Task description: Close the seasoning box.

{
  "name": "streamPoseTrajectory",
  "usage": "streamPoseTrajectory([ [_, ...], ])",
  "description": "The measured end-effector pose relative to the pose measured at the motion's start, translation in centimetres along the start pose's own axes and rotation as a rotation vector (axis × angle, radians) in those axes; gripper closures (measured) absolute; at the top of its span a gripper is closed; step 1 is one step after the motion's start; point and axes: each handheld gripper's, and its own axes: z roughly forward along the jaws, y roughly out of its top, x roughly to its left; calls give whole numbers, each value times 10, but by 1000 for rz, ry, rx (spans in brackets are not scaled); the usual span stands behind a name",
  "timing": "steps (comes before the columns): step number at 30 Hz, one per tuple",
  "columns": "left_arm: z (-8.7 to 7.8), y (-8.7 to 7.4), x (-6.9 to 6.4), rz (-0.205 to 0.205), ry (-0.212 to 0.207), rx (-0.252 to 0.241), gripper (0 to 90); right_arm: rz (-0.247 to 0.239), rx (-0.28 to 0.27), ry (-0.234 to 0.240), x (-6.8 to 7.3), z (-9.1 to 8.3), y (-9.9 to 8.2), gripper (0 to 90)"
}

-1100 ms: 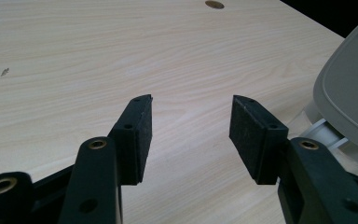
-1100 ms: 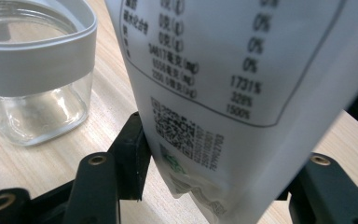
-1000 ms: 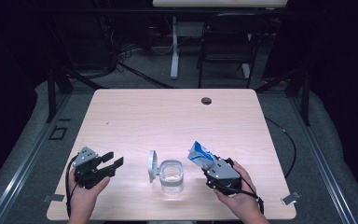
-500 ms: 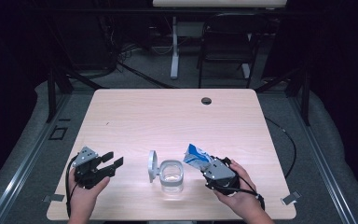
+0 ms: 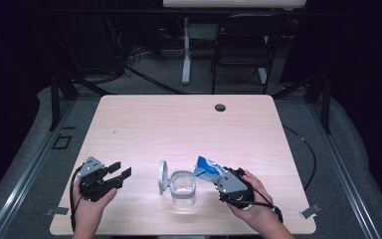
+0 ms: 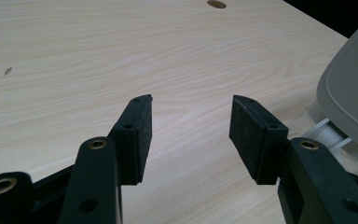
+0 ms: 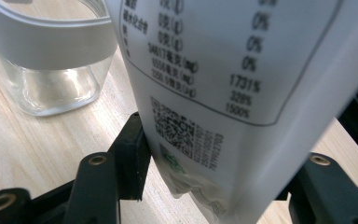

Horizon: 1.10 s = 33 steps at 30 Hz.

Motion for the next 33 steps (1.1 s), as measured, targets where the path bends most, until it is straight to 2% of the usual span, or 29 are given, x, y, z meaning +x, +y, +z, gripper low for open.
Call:
streamPoseTrajectory([
  [17,0,0,0,-2,3,-2,495,-50,21,-4,4,3,1,453],
  [22,0,0,2,-3,5,4,495,-78,43,-13,4,3,2,453],
  [24,-1,0,2,-2,4,3,495,-71,28,-13,5,4,1,452],
  [33,0,0,1,-3,4,2,495,-102,54,-19,5,5,2,452],
])
